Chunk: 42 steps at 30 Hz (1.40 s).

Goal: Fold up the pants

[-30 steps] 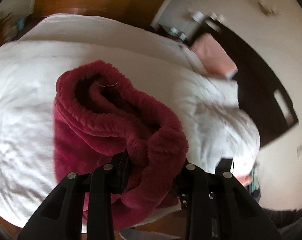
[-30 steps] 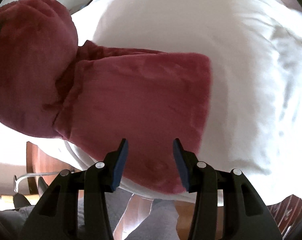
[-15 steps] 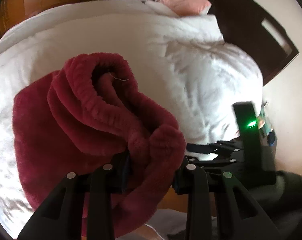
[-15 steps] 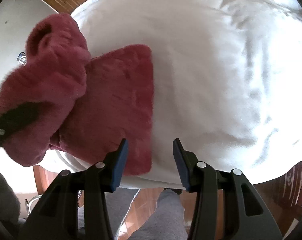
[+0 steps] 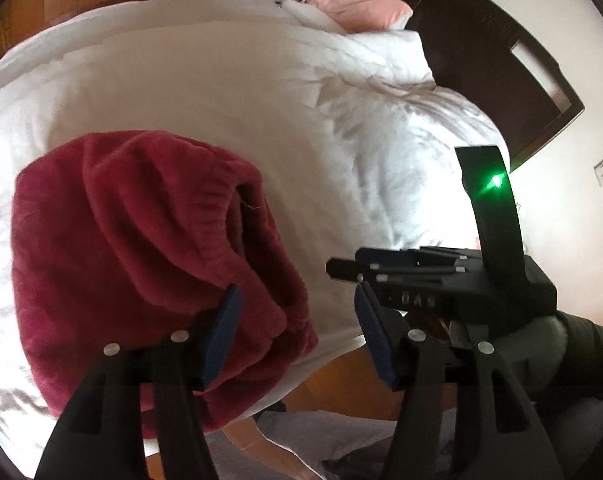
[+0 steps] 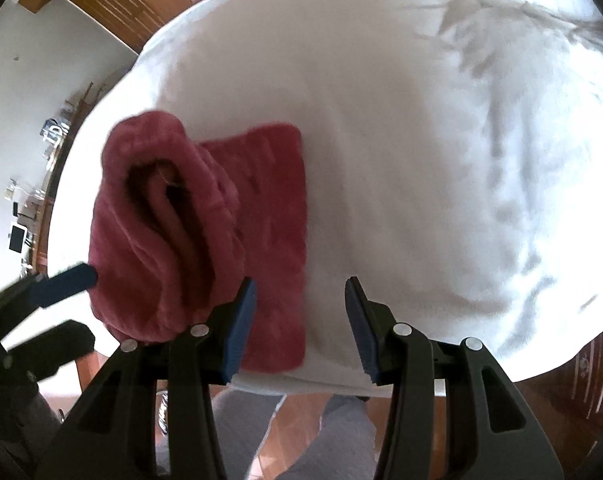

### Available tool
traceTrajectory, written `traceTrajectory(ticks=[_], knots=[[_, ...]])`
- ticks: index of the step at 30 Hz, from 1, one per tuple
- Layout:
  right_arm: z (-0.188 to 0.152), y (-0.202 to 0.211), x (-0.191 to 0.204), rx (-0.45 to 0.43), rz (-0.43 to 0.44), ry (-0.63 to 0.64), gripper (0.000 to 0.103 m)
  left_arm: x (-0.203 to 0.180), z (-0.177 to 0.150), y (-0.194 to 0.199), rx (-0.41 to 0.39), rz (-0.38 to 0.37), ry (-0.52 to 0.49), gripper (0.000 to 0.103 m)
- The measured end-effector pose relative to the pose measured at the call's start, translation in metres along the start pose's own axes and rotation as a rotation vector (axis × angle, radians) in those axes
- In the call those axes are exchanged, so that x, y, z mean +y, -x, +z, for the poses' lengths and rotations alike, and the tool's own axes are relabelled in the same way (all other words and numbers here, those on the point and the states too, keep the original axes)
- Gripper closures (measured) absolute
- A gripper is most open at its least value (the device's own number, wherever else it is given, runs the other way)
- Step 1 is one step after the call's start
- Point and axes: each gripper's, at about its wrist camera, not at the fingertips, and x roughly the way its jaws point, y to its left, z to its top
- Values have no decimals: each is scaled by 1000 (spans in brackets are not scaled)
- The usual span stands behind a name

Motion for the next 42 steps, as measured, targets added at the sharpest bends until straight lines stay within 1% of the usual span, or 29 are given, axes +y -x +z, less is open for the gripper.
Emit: traceTrajectory(ticks=[3,6,10,12,14,17,18,19,20,21,23,26,27,29,30,31,33,35,36,37,39,40,41,42], knots=[[10,10,10,-33,38,9,56,14,-4,15,-26,20,57,44],[16,19,29,-55,113,39,56,38,-10,30,-56,49,145,44],[20,21,58,-39,183,122,56,76,-22,46,-80,103,270,44],[21,15,71,-22,187,162,56,92,-28,51,-81,125,320,44],[25,2,84,-8,171,194,56,104,-33,56,-87,140,354,44],[28,-22,94,25,105,216,56,115,-39,57,-81,173,371,44],[29,-31,94,47,103,205,56,119,-41,54,-74,182,377,44],[29,-34,95,58,100,199,64,120,-43,53,-68,185,379,44],[29,-37,93,66,88,196,82,122,-44,51,-62,188,380,44],[30,-36,93,71,69,199,86,124,-46,48,-52,194,380,44],[32,-27,87,54,76,189,91,127,-49,42,-33,201,378,44],[32,-4,64,15,83,129,94,130,-53,35,-12,203,381,44],[32,4,53,9,100,93,94,131,-55,32,-6,199,382,44],[26,10,37,19,97,50,94,130,-57,28,4,188,378,44],[22,6,29,37,92,31,94,130,-58,26,8,182,376,44],[20,-2,29,53,85,22,94,129,-58,23,16,177,371,43],[12,-15,27,84,82,17,94,127,-60,17,31,177,355,33],[9,-24,30,90,81,23,93,125,-61,11,48,196,334,32],[10,-23,32,81,87,21,92,124,-61,10,55,200,328,32],[13,-23,35,73,97,20,87,125,-62,10,57,205,324,32],[19,-16,36,44,95,32,73,125,-61,14,52,202,329,32],[21,-11,36,21,83,35,55,125,-60,14,48,201,333,32],[22,-7,36,-4,80,35,42,126,-60,17,41,199,340,32],[24,-3,35,-23,81,33,39,127,-59,19,37,198,343,32]])
